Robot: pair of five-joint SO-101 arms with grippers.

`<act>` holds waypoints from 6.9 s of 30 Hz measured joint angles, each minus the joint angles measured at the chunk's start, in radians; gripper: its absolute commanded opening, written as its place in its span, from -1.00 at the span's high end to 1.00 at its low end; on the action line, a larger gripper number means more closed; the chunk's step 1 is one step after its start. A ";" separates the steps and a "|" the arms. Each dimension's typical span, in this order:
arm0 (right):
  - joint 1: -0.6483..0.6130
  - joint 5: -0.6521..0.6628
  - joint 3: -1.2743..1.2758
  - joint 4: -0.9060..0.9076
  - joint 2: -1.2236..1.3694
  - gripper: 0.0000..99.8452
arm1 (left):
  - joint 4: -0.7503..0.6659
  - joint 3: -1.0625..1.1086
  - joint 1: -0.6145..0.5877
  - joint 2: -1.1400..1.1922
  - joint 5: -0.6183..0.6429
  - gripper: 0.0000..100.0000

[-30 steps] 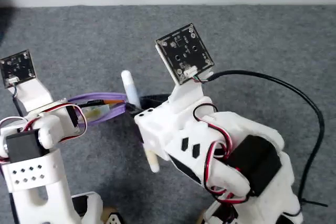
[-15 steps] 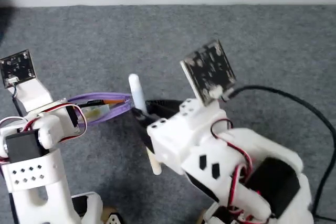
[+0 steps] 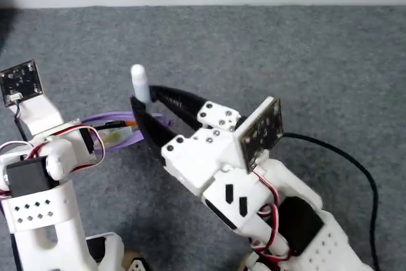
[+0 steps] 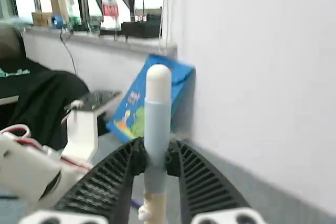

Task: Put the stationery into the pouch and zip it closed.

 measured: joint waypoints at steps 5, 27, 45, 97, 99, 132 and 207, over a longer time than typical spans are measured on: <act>-0.003 0.025 0.005 -0.183 0.083 0.98 | 0.000 0.000 0.000 0.000 0.000 0.98; -0.089 0.031 0.344 -0.396 0.227 0.97 | 0.000 0.000 0.000 0.000 0.000 0.98; -0.078 -0.021 0.178 0.097 0.115 0.64 | 0.000 0.000 0.000 0.000 0.000 0.98; 0.063 -0.212 0.063 0.511 0.400 0.56 | 0.000 0.000 0.000 0.000 0.000 0.98; 0.063 -0.212 0.063 0.446 0.473 0.56 | 0.000 0.000 0.000 0.000 0.000 0.98; 0.253 -0.063 0.138 0.407 0.264 0.98 | 0.000 0.000 0.000 0.000 0.000 0.98; 0.195 0.087 0.388 0.048 0.296 0.98 | -0.026 0.025 -0.005 -0.002 0.000 0.98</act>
